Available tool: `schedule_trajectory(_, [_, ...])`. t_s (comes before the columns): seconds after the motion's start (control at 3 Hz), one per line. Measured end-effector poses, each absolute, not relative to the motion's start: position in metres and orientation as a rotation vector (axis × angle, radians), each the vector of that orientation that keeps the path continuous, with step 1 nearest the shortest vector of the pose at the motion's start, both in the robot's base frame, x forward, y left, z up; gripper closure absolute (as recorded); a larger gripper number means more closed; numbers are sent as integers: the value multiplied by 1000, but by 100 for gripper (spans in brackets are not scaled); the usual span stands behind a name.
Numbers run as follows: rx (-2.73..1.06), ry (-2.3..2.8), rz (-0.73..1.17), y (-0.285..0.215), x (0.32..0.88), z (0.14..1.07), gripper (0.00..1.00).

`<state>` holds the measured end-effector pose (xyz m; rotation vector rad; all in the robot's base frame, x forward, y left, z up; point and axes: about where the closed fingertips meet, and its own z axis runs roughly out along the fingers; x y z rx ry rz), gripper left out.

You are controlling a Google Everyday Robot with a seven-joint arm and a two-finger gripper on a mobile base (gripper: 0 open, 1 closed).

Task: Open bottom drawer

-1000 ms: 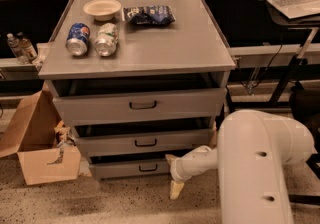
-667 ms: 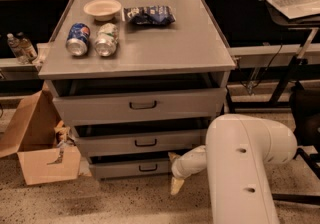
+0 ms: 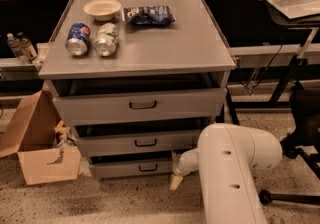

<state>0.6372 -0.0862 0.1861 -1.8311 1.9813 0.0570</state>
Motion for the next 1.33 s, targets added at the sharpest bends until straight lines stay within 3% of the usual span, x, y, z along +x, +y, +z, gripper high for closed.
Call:
schedule_trajectory(0.33, [-1806,2022,64,-85,652,168,0])
schedule_trajectory(0.67, [-1813,2023,71,-79,655,161,18])
schedule_trajectory(1.33, [-1826,2010,126,-70,630,164,72])
